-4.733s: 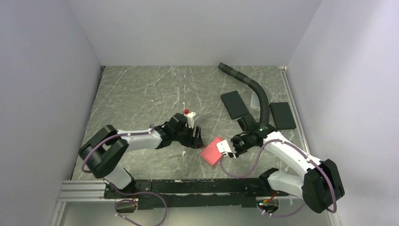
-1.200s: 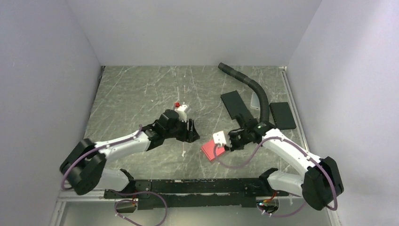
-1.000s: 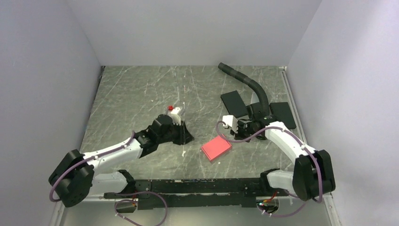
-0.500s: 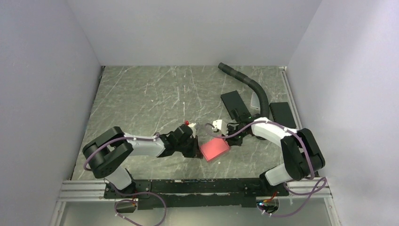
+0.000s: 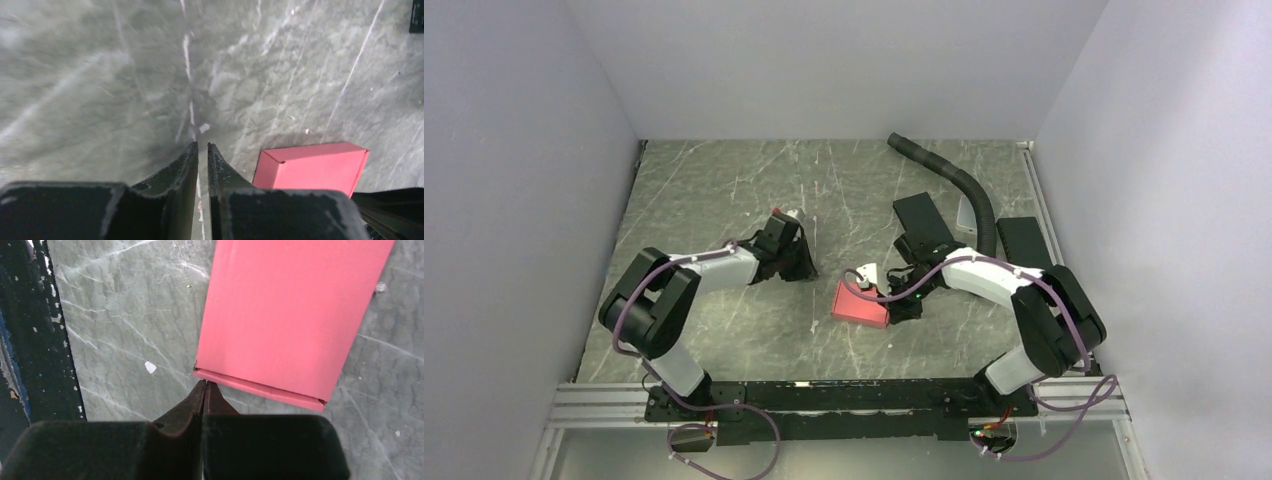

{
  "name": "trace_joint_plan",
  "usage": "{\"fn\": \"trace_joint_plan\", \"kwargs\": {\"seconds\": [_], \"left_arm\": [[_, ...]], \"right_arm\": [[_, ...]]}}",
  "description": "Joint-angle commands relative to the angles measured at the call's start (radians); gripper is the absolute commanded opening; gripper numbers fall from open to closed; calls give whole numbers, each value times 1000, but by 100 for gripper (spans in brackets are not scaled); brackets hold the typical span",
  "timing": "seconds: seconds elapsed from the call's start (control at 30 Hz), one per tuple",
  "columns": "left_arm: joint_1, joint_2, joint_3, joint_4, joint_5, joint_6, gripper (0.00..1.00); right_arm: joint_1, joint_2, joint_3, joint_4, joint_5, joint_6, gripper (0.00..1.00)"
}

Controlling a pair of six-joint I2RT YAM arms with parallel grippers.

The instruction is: Fold the paper box

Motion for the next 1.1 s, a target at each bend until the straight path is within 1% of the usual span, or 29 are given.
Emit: {"fn": "trace_joint_plan", "kwargs": {"seconds": [0.0, 0.07, 0.13, 0.2, 0.27, 0.3, 0.33, 0.4, 0.47, 0.5, 0.53, 0.6, 0.63, 0.73, 0.83, 0.93, 1.0, 1.07], "left_arm": [[39, -49, 60, -105, -54, 121, 20], [46, -120, 34, -117, -65, 142, 20], [46, -214, -29, -96, -31, 136, 19], [41, -312, -98, -55, 45, 106, 15], [14, -386, -179, 29, 135, 54, 13], [-18, -415, -216, 74, 150, 24, 12], [-66, -432, -240, 104, 150, -2, 13], [-165, -436, -269, 140, 124, -49, 13], [-257, -412, -288, 176, 75, -117, 13], [-295, -390, -299, 217, 52, -151, 12], [-320, -357, -307, 243, 38, -182, 10], [-370, -273, -298, 267, 8, -243, 1], [-383, -223, -286, 272, -4, -268, 0], [-402, -79, -236, 272, -29, -316, 0], [-404, 8, -189, 272, -43, -335, 0], [-401, 55, -142, 183, -105, -379, 0], [-395, 58, -121, 102, -167, -418, 0], [-377, 43, -128, 66, -223, -437, 0]], "right_arm": [[-36, -82, 19, -21, -47, -11, 2], [-88, -117, 13, -27, -52, -25, 4], [-116, -148, 11, -65, -86, -80, 5], [-121, -177, 1, -119, -148, -163, 5], [-115, -202, -13, -130, -191, -204, 6], [-109, -209, -17, -112, -181, -183, 6], [-107, -213, -18, -61, -154, -127, 7], [-114, -199, 0, 54, -53, -6, 10], [-152, -177, 32, 131, 13, 103, 14], [-183, -157, 55, 152, 1, 150, 17], [-206, -131, 89, 161, -9, 187, 18], [-215, -66, 165, 169, 20, 240, 21], [-216, -31, 193, 174, 30, 259, 22], [-206, 93, 268, 170, 55, 309, 21], [-184, 194, 312, 145, 70, 337, 20], [-157, 244, 314, 114, 69, 337, 14], [-138, 251, 301, 82, 56, 318, 10], [-121, 245, 276, 58, 36, 299, 8]]}}
